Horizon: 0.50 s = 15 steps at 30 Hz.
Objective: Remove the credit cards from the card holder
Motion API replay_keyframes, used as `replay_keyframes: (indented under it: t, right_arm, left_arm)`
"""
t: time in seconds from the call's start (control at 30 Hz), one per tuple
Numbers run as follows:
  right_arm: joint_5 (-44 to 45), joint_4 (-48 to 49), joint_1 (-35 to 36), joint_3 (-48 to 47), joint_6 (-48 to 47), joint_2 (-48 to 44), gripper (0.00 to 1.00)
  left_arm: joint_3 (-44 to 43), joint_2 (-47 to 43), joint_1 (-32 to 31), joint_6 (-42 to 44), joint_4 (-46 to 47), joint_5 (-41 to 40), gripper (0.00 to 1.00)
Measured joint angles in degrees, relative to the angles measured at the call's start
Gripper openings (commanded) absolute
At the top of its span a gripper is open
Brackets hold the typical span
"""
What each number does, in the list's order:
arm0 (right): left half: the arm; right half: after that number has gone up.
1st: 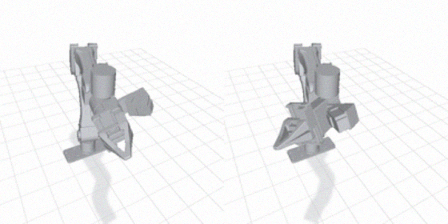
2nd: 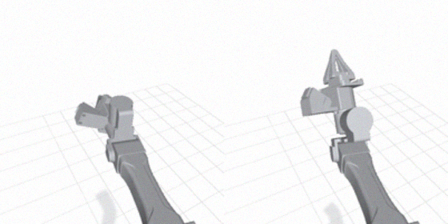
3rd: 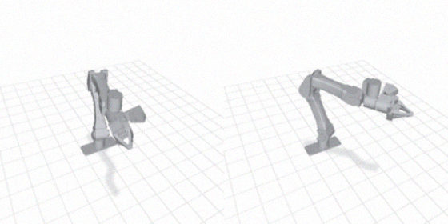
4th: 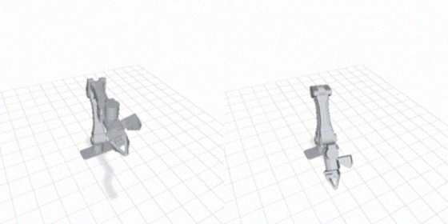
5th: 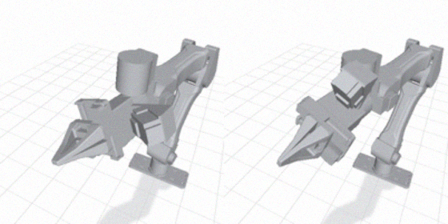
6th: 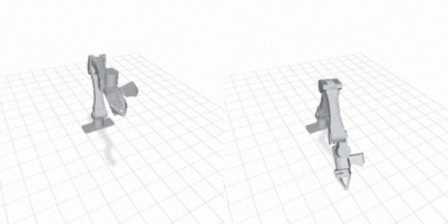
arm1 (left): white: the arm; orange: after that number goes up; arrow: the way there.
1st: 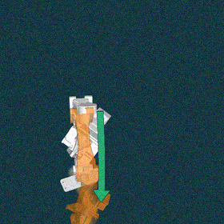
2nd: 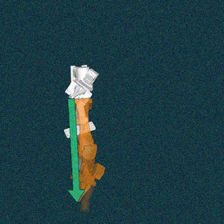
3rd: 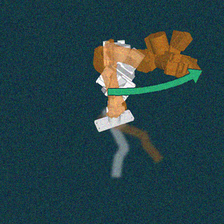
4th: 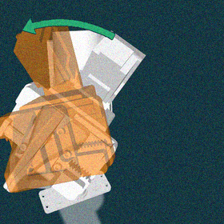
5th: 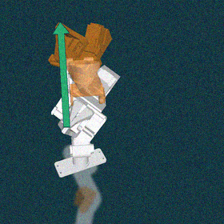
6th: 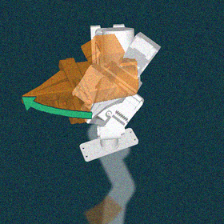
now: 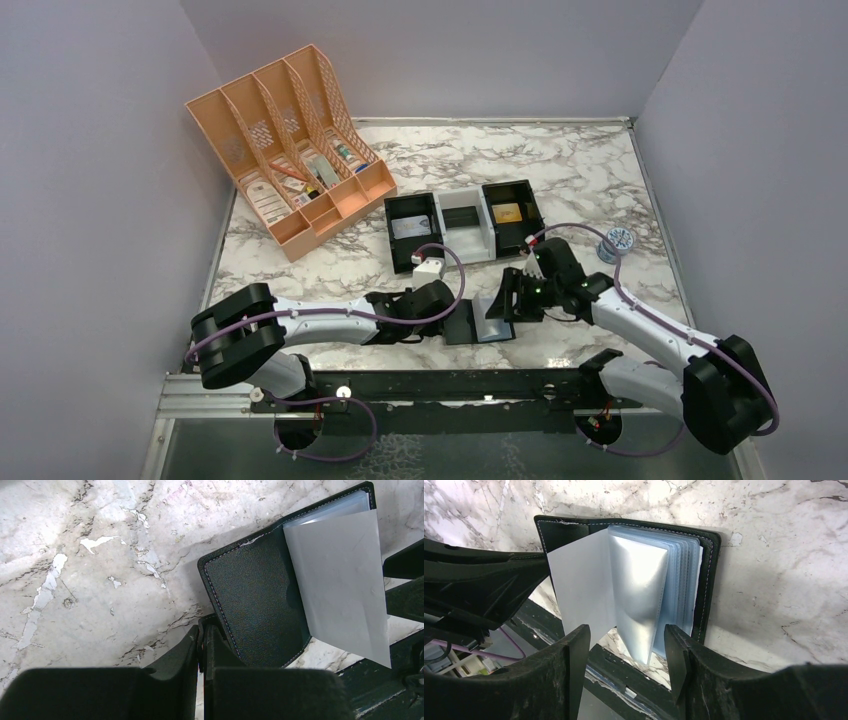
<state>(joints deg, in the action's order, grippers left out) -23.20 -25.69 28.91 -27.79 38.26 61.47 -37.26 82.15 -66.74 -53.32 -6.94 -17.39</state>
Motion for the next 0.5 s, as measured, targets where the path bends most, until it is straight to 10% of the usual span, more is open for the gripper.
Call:
replay_keyframes:
  t: [0.5]
  right_arm:
    - [1.3,0.0,0.0,0.5,-0.2,1.0,0.57]
  left_arm:
    - [0.0,0.0,0.0,0.1,0.0,0.1,0.0]
